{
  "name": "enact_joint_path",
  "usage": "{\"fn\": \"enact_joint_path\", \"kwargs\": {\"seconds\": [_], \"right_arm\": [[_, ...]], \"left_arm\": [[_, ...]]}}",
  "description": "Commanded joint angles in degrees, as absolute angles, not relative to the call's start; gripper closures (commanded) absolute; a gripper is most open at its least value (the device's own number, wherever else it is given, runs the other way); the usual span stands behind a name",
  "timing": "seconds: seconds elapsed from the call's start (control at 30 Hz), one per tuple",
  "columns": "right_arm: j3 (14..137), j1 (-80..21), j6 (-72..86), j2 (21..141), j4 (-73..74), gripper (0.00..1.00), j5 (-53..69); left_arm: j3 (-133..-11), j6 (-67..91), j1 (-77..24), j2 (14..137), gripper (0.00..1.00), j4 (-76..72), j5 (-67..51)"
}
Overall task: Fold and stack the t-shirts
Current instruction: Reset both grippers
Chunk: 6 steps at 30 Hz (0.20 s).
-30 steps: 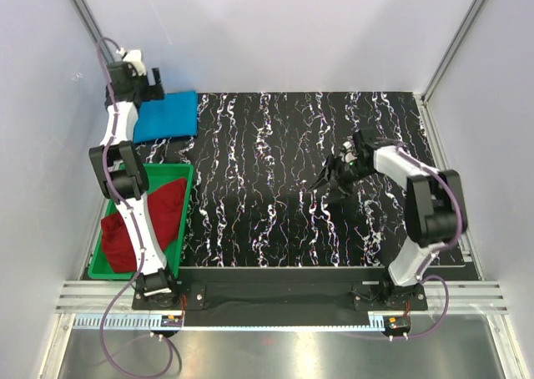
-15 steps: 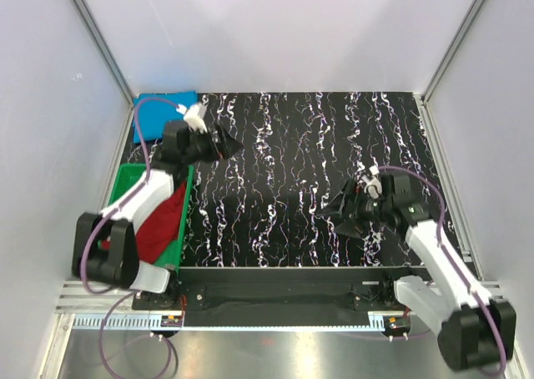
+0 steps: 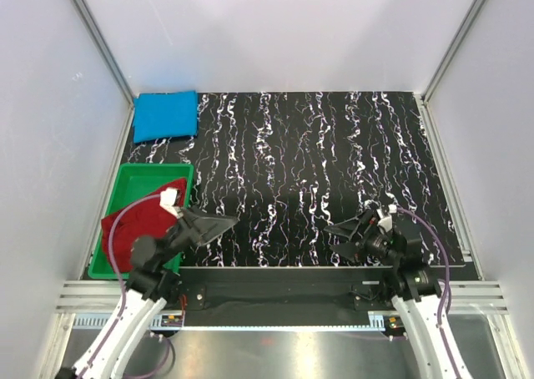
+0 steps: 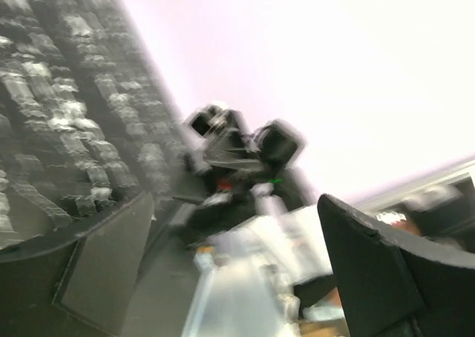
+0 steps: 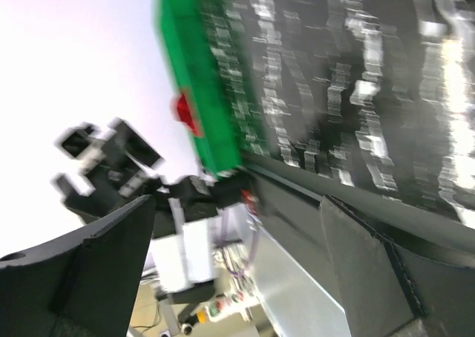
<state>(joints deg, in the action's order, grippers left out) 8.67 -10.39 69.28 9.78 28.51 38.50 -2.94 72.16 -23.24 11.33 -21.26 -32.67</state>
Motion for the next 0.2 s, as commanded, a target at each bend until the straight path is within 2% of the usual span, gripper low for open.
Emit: {"fn": "enact_joint_path", "kwargs": {"seconds": [0.0, 0.07, 0.17], "right_arm": [[6.95, -10.55, 76.81, 0.39, 33.73, 0.0, 37.61], [7.03, -10.55, 74.81, 3.24, 33.49, 0.0, 39.19], [7.82, -10.55, 73.47, 3.87, 28.94, 0.0, 41.39]], "left_arm": [[6.49, 89.62, -23.29, -9.79, 0.01, -19.18, -33.74], [8.25, 92.36, -23.38, -2.95, 0.01, -35.31, -35.76], [11.07, 100.0, -23.47, -0.35, 0.01, -54.41, -33.59]]}}
